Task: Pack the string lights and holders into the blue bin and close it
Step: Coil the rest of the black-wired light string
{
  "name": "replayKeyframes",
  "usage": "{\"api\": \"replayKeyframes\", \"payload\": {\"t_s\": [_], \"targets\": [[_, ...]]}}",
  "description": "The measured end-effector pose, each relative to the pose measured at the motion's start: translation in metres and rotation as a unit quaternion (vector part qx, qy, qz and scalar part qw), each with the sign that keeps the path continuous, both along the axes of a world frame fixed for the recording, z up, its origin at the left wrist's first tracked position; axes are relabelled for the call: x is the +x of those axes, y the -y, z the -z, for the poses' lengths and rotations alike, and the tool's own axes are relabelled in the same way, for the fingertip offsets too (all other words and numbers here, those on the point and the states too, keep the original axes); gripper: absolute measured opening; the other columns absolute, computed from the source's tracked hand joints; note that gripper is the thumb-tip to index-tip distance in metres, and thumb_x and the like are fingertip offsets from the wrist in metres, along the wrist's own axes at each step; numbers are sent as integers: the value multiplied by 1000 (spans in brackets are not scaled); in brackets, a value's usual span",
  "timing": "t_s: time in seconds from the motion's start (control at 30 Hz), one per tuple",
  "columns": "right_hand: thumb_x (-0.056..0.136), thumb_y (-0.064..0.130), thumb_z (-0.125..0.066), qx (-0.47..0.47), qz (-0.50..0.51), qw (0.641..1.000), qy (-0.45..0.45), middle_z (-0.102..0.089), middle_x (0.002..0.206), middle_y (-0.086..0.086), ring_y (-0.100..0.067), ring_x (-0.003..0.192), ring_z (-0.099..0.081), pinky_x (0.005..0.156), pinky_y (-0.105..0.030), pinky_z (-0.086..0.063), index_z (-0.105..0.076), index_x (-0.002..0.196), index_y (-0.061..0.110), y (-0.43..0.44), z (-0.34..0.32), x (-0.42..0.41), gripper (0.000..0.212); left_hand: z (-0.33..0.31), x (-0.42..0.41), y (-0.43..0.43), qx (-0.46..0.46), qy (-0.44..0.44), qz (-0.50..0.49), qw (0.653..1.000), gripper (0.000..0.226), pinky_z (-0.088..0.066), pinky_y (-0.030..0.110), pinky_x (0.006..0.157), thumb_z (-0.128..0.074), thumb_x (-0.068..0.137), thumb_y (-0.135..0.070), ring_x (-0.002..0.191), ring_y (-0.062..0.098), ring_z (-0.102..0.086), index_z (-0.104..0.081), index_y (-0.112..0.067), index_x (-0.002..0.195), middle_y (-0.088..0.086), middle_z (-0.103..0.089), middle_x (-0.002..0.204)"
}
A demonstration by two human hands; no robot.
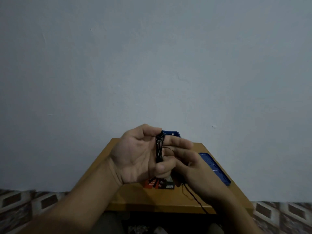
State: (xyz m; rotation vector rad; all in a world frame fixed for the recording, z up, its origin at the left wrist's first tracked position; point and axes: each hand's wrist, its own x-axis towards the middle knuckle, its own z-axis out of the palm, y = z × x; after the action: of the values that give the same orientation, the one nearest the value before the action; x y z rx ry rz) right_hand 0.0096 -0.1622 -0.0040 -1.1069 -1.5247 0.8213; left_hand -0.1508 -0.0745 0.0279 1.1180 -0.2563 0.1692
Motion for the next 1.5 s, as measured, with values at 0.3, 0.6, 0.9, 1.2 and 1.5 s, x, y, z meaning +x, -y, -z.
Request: {"api": "replayKeyframes", "payload": {"t_s": [0.3, 0.6, 0.9, 1.2, 1.5], "targets": [[105, 27, -49, -84, 31, 994, 63, -74, 88, -10, -21, 74, -66, 71, -38, -53, -72, 86, 22, 0, 15, -7, 30, 1, 1, 0, -24, 51, -66, 996, 46, -40, 46, 111, -35, 104, -14, 132, 38, -52, -39, 7, 145, 25, -45, 149], [105, 32, -47, -131, -25, 984, 121, -73, 87, -10, -22, 64, -64, 61, -29, -53, -66, 96, 24, 9, 9, -15, 23, 0, 8, 4, 82, -13, -289, 954, 45, -58, 26, 68, -37, 93, 13, 87, 24, -72, -50, 1, 134, 16, -66, 130], [104, 34, -48, -118, -24, 981, 151, -73, 89, -13, -21, 63, -66, 62, -30, -53, -68, 100, 24, 11, 7, -14, 23, 4, 10, 10, 185, -72, -426, 882, 31, -30, 17, 34, -37, 99, 0, 29, 6, -35, -64, 0, 114, 7, -75, 113], [105, 36, -47, -108, -9, 976, 189, -74, 90, -9, -17, 62, -68, 62, -28, -53, -63, 86, 36, 10, 12, -17, 25, 0, 11, 12, 142, -74, -447, 880, 42, -31, 26, 43, -38, 104, -39, 37, 13, -46, -59, -7, 87, 14, -76, 93], [104, 39, -46, -105, 41, 959, 259, -73, 87, -5, -2, 53, -60, 58, -19, -50, -64, 91, 29, 3, 19, -24, 24, -8, 6, 15, -111, 67, -295, 947, 45, -56, 39, 92, -34, 105, -37, 104, 30, -71, -65, -9, 89, 17, -70, 121]]}}
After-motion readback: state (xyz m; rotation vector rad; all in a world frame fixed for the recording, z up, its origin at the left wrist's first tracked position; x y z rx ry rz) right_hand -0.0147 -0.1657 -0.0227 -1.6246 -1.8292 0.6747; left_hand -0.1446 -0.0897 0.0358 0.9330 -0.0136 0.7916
